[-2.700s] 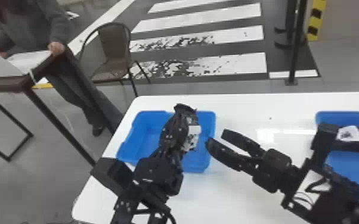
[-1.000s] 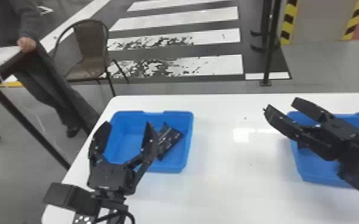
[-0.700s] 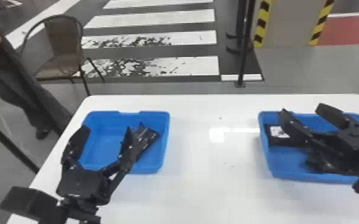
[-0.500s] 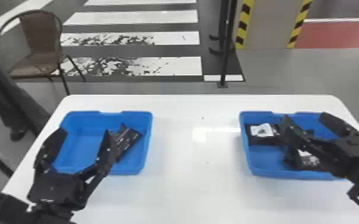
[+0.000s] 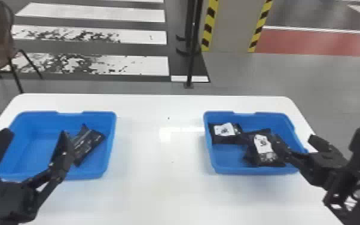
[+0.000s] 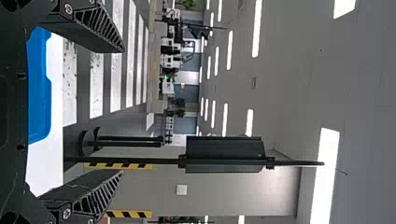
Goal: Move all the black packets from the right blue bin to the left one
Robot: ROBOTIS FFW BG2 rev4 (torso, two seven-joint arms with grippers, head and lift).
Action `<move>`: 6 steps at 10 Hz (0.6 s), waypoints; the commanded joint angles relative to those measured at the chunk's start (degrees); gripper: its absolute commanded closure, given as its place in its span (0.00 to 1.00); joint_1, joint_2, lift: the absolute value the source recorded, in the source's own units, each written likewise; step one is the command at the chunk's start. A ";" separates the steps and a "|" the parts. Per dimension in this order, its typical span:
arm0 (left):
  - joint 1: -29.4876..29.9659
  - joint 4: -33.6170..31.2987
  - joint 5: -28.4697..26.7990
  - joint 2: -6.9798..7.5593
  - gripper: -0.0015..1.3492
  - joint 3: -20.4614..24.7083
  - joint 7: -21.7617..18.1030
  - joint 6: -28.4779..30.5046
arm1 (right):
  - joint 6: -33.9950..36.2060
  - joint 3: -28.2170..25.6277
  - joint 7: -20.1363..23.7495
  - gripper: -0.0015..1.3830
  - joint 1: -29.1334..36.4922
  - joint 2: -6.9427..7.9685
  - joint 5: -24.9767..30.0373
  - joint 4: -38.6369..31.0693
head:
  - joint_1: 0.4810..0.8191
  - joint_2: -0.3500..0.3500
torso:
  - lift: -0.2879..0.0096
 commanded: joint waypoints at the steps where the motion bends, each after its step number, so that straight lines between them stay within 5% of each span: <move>1: 0.03 0.00 -0.12 0.00 0.09 0.14 -0.09 -0.02 | 2.87 -0.15 -0.69 0.06 -0.03 0.00 0.69 0.25 | 0.63 0.33 | 0.50; 6: 0.03 0.00 -1.03 0.00 0.09 0.49 -0.44 0.12 | 3.01 0.08 -0.25 0.06 -4.95 -0.18 4.12 10.23 | 0.63 0.28 | 0.50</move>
